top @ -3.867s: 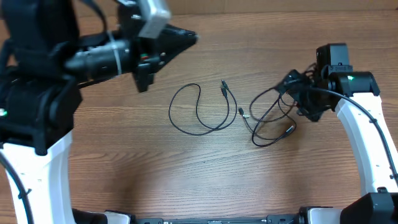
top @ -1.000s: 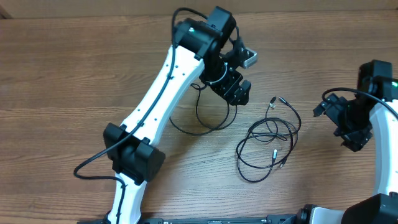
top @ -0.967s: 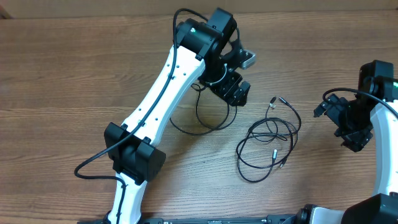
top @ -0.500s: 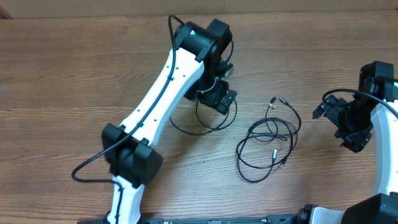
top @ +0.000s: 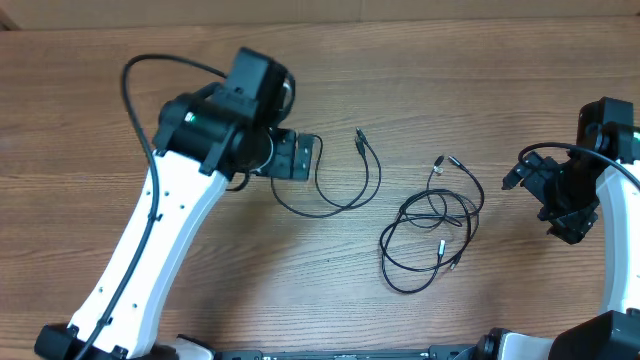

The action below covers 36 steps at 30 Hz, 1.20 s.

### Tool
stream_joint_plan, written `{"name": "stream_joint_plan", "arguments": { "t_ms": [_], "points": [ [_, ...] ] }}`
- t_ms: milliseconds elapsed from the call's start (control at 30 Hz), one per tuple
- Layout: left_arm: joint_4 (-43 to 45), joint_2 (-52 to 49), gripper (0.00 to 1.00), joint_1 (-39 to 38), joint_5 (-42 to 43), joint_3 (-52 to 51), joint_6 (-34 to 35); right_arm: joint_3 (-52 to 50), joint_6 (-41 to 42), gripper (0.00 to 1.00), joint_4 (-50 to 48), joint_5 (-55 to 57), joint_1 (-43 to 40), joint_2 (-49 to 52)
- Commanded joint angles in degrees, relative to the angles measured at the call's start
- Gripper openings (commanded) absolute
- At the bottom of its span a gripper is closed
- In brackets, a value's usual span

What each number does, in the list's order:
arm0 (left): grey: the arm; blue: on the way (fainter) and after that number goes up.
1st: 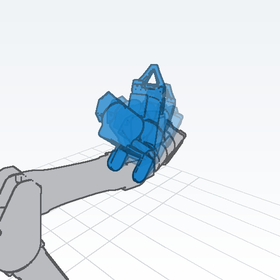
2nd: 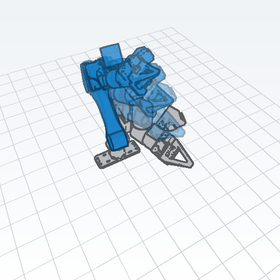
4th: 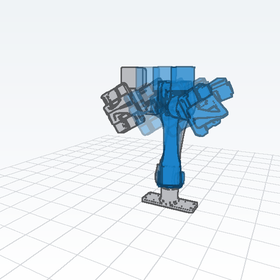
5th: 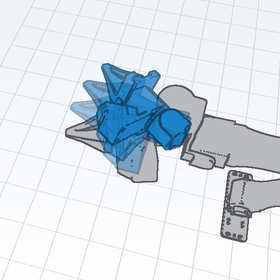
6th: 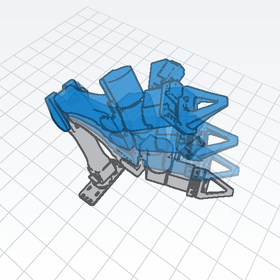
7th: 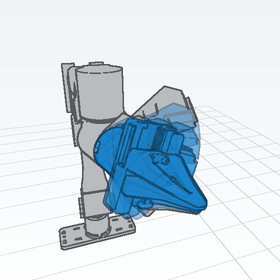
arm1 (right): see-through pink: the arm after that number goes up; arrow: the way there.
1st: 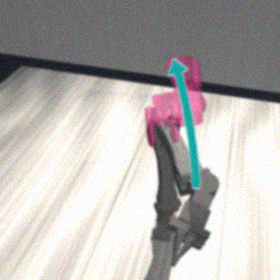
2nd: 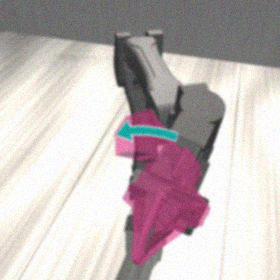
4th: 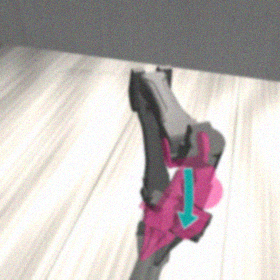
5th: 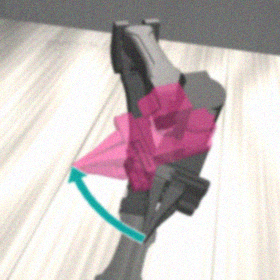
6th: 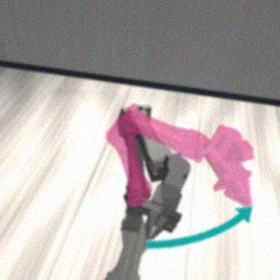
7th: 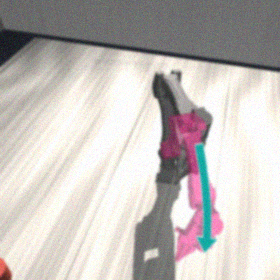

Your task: Untangle cables

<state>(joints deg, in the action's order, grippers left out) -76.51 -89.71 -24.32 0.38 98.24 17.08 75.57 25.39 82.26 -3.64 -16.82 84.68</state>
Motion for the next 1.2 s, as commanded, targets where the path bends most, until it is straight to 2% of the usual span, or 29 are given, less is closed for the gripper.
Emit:
{"name": "stream_joint_plan", "arguments": {
  "t_ms": [0,100,200,400,500,567,667,700,800,1000,1167],
  "points": [
    [8.22,-0.42,1.00,1.09,-0.79,-7.15,4.74,0.46,-0.42,1.00,-0.15,-0.11,-0.20,-1.22],
    [19.85,-2.91,1.00,1.03,2.69,-13.33,3.13,0.46,-0.42,1.00,-0.37,-0.11,-0.17,-1.22],
    [25.73,-6.51,1.00,1.05,5.84,-15.78,1.70,0.46,-0.42,1.00,-0.39,-0.11,-0.17,-1.22],
    [30.29,-15.72,0.91,1.03,7.32,-16.11,1.75,0.46,-0.42,1.00,-0.61,-0.11,-0.17,-1.22],
    [31.89,-20.20,0.82,1.03,7.34,-16.11,1.77,0.46,-0.42,1.00,-0.61,-0.11,-0.17,-1.22],
    [33.11,-22.97,0.70,0.98,7.37,-16.11,1.77,0.46,-0.42,1.00,-0.61,-0.13,-0.17,-1.22],
    [33.99,-26.84,0.58,0.63,7.37,-16.11,1.75,0.46,-0.39,1.00,-0.68,-0.13,-0.17,-1.22],
    [33.92,-27.47,0.49,0.48,7.34,-16.11,1.73,0.46,-0.39,1.00,-0.74,-0.13,-0.17,-1.22],
    [33.70,-27.74,0.04,0.26,7.08,-15.93,-0.57,0.46,-0.42,1.00,-0.74,-0.11,-0.17,-1.22],
    [26.53,-24.11,0.04,5.77,1.36,-9.18,-0.07,0.46,-0.42,1.00,-0.72,-0.11,-0.17,-1.22],
    [18.78,-18.73,0.04,14.32,-15.13,-1.42,1.81,0.46,-0.42,1.00,-0.81,-0.11,-0.20,-1.22]
  ]
}}
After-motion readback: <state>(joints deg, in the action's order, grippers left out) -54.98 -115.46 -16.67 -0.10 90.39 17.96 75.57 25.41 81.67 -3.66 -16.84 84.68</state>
